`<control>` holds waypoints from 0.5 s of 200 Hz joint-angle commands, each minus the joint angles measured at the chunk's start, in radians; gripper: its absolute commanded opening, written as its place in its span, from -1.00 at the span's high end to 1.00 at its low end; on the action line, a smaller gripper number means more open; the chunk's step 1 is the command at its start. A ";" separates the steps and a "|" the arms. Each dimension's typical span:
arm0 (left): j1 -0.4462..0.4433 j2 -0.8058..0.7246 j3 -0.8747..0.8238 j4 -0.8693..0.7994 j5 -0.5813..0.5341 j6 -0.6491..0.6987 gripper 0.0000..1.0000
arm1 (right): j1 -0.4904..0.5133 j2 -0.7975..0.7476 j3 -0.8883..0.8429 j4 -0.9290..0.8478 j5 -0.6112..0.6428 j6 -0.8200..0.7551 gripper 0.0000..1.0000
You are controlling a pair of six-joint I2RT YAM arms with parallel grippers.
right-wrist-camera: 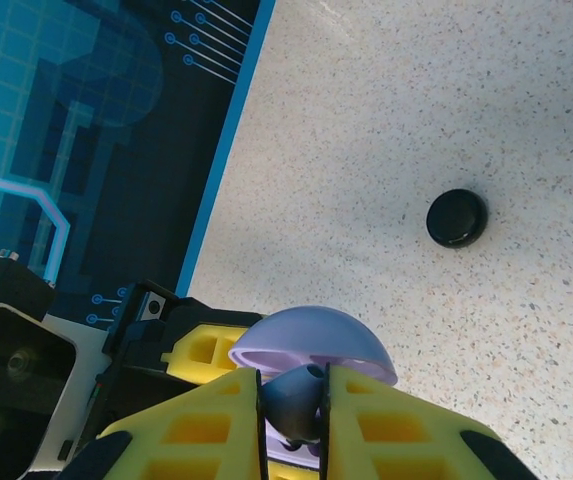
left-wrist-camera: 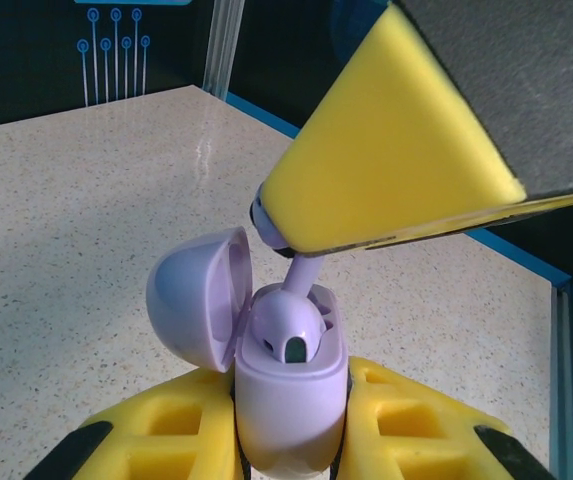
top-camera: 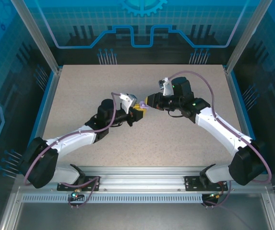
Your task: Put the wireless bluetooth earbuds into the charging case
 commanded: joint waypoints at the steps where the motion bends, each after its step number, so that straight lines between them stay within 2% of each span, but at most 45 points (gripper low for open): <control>1: -0.010 -0.024 0.042 0.026 -0.028 0.027 0.98 | 0.020 -0.006 0.035 -0.022 -0.060 0.001 0.63; 100: -0.010 -0.027 0.050 0.026 -0.017 0.028 0.98 | 0.022 0.009 0.051 -0.050 -0.057 -0.015 0.63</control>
